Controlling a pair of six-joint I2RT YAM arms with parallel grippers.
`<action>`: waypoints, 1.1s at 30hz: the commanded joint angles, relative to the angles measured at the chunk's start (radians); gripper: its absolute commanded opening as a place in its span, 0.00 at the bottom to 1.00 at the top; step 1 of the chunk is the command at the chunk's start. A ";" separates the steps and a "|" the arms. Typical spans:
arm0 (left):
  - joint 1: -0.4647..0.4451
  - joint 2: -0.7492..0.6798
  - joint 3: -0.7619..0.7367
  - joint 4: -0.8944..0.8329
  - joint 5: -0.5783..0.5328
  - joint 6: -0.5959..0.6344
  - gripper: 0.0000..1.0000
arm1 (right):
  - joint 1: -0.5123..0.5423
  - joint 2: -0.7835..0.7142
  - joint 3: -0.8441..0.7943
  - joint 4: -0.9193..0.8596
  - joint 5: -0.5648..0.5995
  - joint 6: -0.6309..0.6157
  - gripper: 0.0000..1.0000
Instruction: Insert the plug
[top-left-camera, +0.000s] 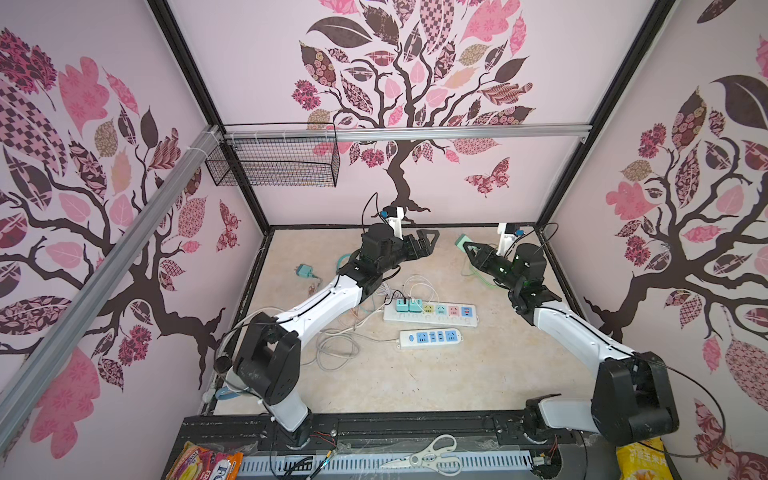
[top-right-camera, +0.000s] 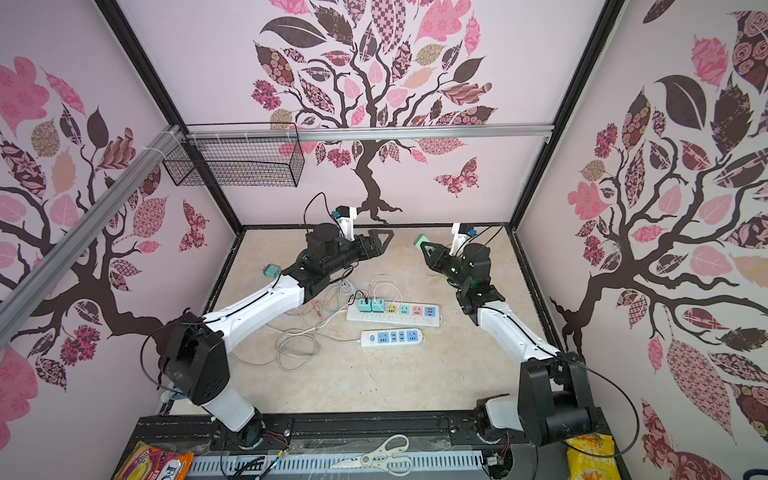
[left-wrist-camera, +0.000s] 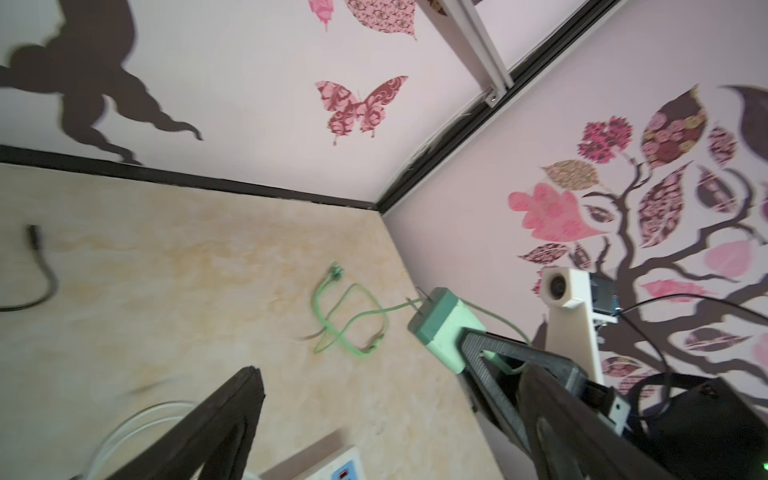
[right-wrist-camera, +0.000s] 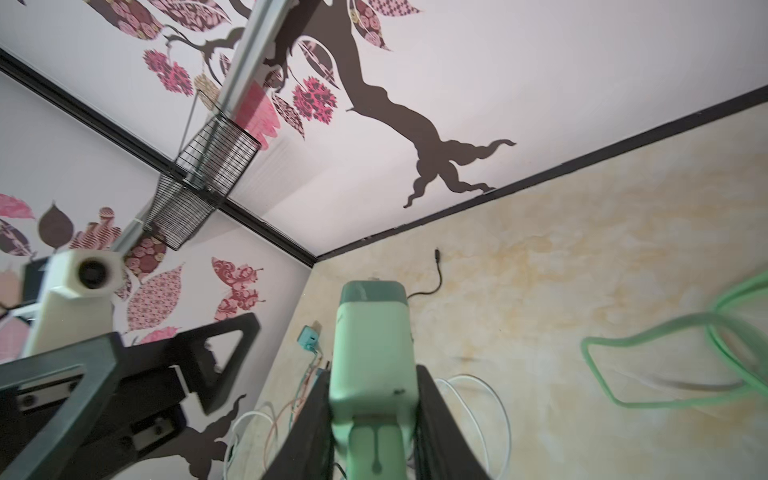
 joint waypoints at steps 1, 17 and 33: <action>-0.001 -0.078 -0.062 -0.253 -0.236 0.293 0.98 | -0.003 -0.049 -0.046 -0.112 0.062 -0.100 0.00; 0.039 0.014 0.129 -0.781 -0.044 0.504 0.98 | -0.003 -0.056 -0.125 -0.200 0.015 -0.115 0.00; 0.052 0.444 0.503 -1.043 0.099 0.657 0.72 | -0.003 -0.064 -0.107 -0.259 0.029 -0.124 0.00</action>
